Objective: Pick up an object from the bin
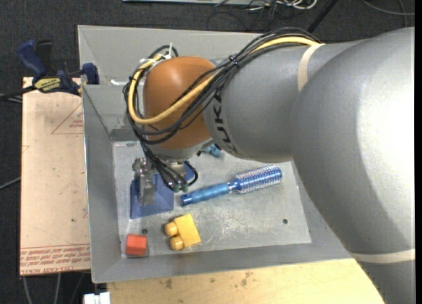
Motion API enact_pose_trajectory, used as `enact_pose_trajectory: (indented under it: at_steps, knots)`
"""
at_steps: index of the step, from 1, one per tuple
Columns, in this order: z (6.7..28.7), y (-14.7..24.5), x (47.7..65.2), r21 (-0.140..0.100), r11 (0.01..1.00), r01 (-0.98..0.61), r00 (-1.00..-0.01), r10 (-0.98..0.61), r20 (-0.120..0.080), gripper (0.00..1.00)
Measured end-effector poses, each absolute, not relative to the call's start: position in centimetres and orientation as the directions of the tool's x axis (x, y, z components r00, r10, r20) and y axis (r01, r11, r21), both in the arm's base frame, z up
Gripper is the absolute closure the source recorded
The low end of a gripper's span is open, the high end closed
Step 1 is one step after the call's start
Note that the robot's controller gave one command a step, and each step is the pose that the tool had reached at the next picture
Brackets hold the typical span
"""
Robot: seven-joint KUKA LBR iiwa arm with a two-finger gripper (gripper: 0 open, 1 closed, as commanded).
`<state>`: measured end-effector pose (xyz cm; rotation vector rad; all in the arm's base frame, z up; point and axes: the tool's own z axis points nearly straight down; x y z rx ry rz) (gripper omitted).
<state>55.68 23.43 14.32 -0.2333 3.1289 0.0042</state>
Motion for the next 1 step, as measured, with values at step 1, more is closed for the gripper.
enact_pose_trajectory:
  at_steps: [1]
  knots:
    - [18.64, 23.49, 55.83, 0.003, 0.989, -0.147, -0.989, -0.147, -0.007, 1.00]
